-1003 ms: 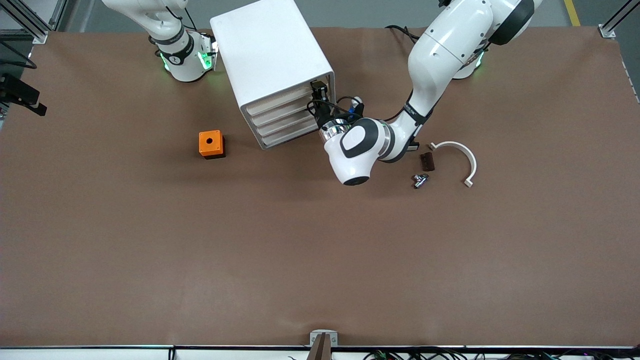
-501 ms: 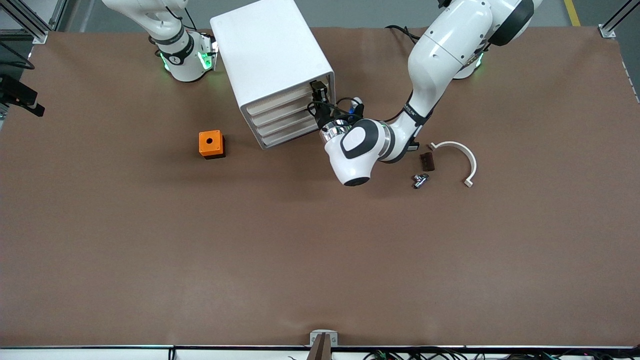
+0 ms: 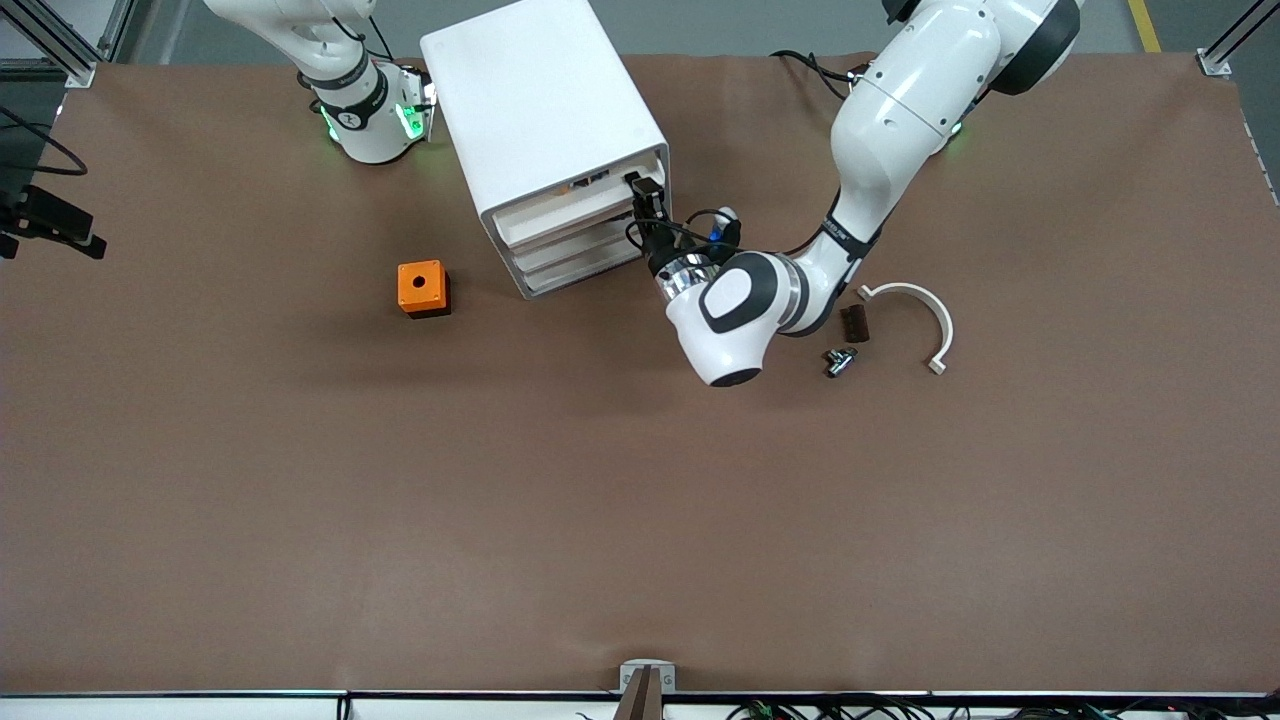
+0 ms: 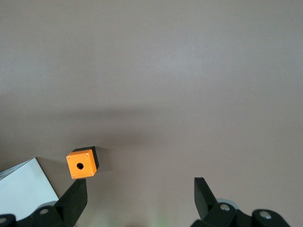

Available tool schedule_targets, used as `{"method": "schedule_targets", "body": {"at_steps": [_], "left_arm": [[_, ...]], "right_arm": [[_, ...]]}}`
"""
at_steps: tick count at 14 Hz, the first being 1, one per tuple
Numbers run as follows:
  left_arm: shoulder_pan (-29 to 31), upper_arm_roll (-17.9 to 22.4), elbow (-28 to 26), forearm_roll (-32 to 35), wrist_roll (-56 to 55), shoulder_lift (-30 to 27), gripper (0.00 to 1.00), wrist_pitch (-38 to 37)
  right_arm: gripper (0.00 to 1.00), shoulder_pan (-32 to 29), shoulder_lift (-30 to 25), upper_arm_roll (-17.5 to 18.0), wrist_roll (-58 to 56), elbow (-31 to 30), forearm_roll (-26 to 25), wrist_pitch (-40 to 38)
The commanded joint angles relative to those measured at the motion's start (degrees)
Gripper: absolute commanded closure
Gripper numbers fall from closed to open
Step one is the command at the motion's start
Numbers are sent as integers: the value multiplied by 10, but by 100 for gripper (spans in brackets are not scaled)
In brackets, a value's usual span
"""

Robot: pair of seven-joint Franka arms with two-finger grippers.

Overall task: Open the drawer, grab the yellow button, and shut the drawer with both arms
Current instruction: 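Pull the drawer out of the cabinet with the left gripper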

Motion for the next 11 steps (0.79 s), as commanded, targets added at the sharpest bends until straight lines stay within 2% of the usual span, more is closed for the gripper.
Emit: {"method": "schedule_targets", "body": {"at_steps": [1,7,11], "left_arm": [[25,1,14,-9,-7,4,89,-5],[77,7,28,-8,-4,7,88,-4],[84,24,35,-7,-2,8,86,-4]], "right_arm": [[0,-4,19,2,-1,17,-12,6],[0,-27,78,1,-1,22,-10,38],[0,-22,82,2,19,21,-2,33]]}}
